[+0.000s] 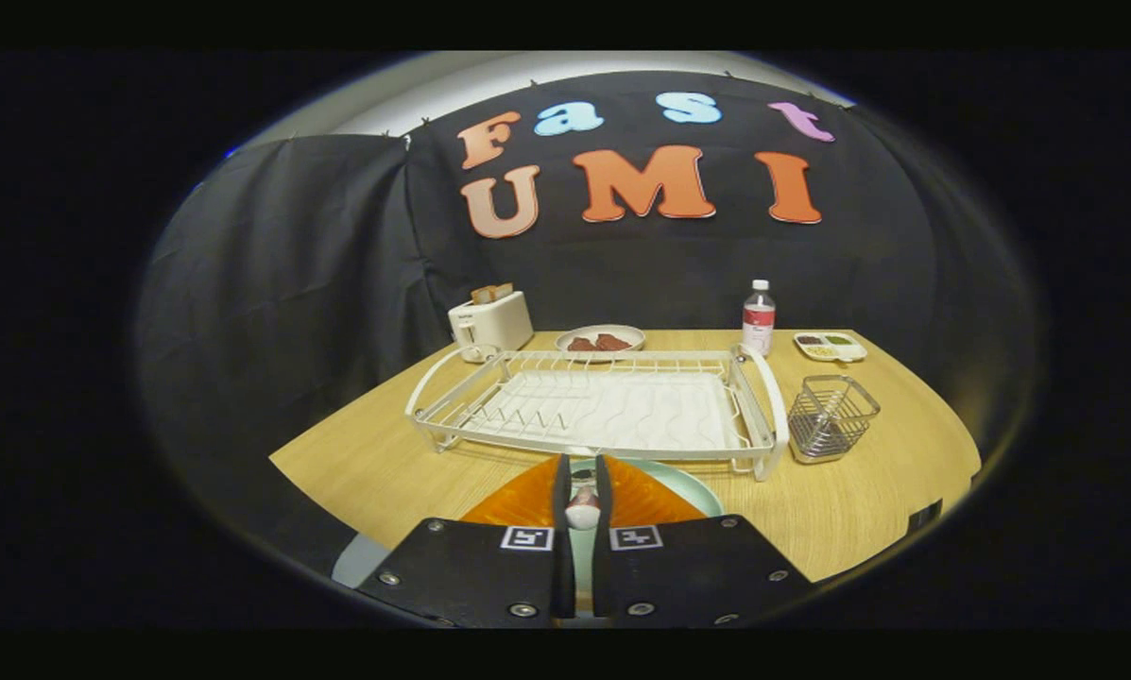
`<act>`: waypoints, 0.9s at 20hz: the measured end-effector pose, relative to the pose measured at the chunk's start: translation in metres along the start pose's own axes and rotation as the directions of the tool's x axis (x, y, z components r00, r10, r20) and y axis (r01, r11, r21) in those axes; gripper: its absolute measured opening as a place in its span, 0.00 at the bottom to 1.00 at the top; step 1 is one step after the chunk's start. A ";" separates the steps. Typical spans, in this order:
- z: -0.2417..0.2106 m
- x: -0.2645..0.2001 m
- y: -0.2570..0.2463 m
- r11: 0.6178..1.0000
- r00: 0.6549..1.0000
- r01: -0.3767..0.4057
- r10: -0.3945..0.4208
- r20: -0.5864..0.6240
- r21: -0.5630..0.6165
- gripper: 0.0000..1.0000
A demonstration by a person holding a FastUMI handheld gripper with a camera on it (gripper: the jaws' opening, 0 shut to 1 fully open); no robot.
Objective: Take the plate from the dish rack, then take the spoon from the basket and place it into the plate.
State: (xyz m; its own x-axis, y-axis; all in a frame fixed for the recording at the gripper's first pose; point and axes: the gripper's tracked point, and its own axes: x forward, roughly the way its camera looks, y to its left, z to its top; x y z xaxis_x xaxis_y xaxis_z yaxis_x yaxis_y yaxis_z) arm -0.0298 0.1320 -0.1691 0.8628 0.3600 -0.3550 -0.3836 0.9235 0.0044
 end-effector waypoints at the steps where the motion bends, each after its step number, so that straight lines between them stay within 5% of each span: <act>1: -0.003 0.006 0.001 1.000 1.000 -0.012 0.012 -0.006 -0.007 0.07; 18: -0.028 0.027 -0.009 0.999 0.995 -0.028 0.024 -0.096 -0.042 0.22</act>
State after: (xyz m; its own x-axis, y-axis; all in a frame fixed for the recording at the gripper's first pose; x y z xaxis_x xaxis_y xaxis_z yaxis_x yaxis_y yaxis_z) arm -0.0125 0.1293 -0.2047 0.8179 0.3675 -0.4426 -0.4208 0.9068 -0.0247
